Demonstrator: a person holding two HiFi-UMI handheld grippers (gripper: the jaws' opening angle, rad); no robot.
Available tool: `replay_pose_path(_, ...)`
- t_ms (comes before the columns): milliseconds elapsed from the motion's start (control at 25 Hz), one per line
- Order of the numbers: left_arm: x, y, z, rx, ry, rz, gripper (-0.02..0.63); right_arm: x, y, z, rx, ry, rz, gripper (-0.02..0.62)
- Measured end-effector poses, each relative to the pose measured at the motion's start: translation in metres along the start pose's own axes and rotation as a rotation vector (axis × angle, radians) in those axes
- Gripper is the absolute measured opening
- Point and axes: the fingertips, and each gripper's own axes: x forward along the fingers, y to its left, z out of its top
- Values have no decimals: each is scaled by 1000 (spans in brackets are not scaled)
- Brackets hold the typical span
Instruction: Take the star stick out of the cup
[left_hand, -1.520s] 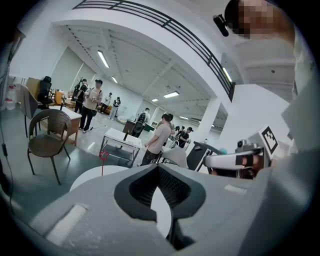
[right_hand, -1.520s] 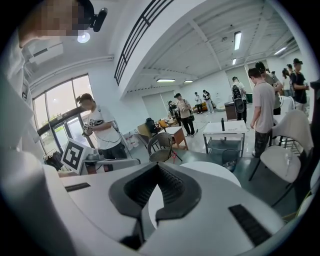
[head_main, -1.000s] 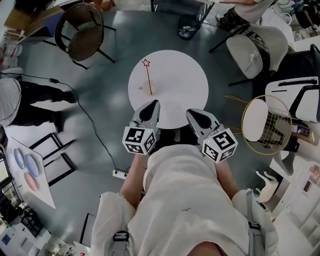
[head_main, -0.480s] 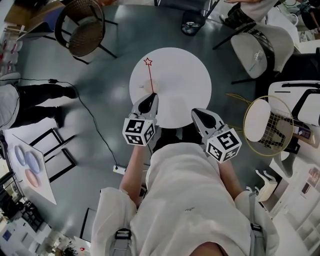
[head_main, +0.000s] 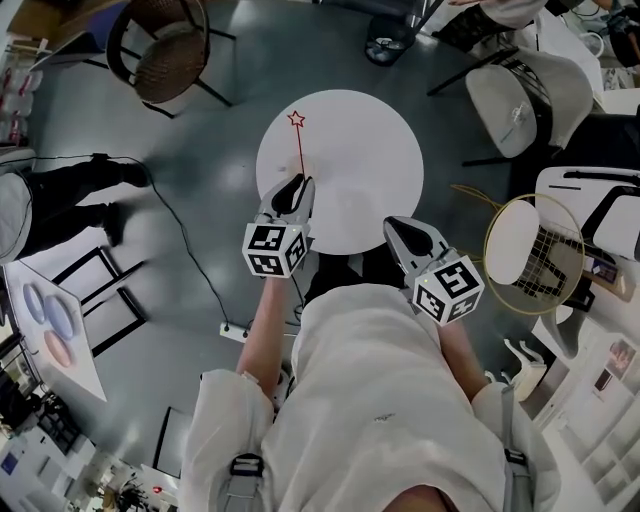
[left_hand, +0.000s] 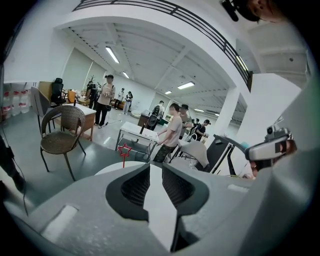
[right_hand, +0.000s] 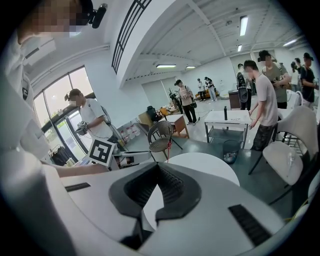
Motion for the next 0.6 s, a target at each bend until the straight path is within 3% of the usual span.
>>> replay_pose_path(600, 43, 47, -22, -26, 71, 96, 149, 4, -23, -2, 12, 56, -12, 8)
